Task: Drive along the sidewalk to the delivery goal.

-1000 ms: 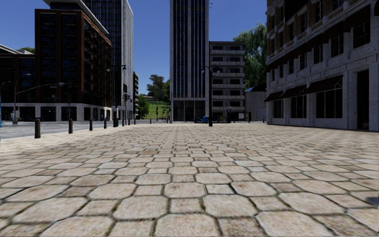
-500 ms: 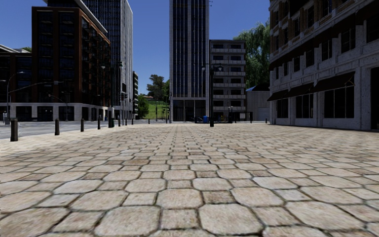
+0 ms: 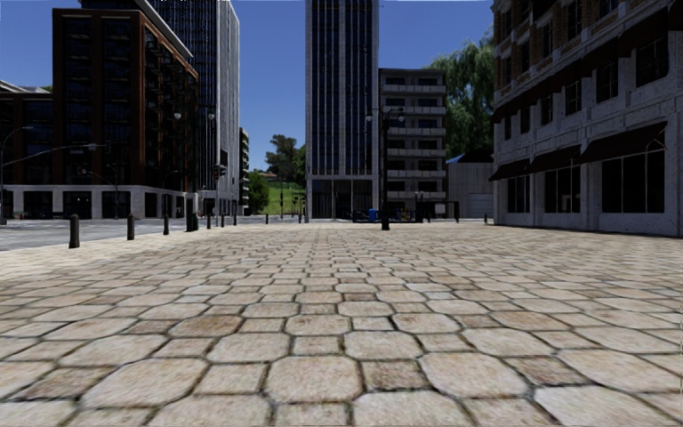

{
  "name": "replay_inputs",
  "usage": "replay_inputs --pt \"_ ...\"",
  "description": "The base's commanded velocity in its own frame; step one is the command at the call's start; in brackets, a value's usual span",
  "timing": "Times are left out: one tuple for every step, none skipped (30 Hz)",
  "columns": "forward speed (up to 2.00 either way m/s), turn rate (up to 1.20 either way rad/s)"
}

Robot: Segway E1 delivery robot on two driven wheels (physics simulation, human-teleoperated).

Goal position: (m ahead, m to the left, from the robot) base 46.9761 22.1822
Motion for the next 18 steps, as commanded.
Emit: replay_inputs --pt "2.00 0.00" --pt "2.00 0.00" --pt "2.00 0.00" --pt "2.00 0.00" --pt "2.00 0.00" --pt "2.00 0.00" --pt "2.00 0.00" --pt "2.00 0.00" --pt "2.00 0.00" --pt "2.00 0.00" --pt "2.00 0.00" --pt "2.00 0.00" --pt "2.00 0.00" --pt "2.00 0.00" --pt "2.00 0.00" --pt "2.00 0.00" --pt "2.00 0.00" --pt "2.00 0.00"
